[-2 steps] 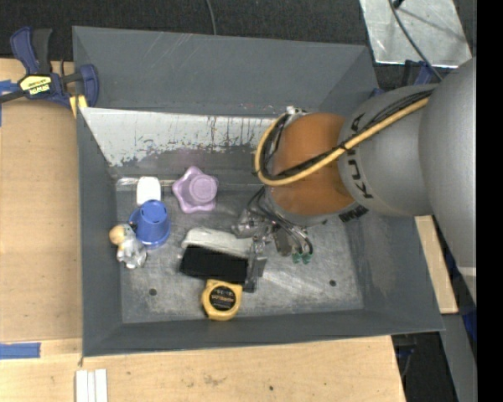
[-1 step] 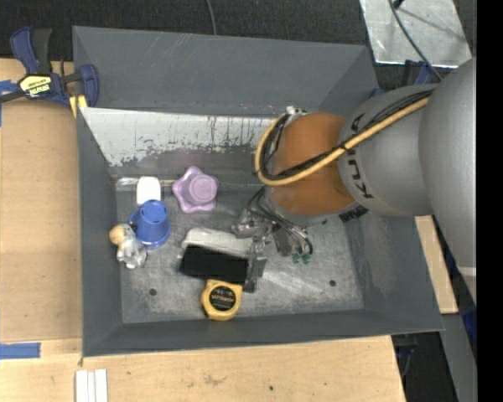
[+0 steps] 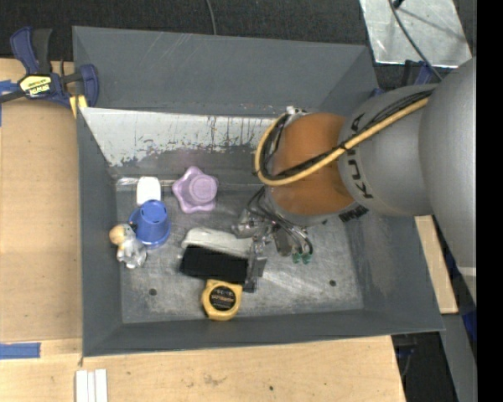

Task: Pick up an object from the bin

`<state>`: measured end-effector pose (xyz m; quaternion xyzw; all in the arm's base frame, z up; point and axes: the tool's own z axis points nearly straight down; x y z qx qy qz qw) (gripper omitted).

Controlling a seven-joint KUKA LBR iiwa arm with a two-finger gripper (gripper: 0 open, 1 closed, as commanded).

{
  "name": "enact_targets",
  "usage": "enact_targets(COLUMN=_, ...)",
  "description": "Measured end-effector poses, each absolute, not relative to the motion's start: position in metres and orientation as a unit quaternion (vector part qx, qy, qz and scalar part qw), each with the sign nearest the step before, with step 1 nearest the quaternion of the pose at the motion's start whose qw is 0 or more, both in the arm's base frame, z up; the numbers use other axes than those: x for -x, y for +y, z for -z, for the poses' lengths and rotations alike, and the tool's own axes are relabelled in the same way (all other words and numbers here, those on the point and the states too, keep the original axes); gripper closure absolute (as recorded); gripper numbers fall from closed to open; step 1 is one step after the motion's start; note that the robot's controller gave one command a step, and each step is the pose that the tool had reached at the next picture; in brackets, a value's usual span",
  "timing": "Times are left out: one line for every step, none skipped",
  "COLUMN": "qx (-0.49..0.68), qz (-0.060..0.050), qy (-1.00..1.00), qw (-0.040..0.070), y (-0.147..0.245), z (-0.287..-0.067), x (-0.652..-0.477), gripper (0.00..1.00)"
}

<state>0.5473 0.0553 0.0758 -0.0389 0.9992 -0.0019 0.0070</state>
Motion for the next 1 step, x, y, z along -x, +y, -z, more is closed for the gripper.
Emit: enact_targets(qx=0.039, qz=0.002, qy=0.999, qw=0.007, y=0.0553, z=-0.0758, x=-0.5473, gripper=1.0)
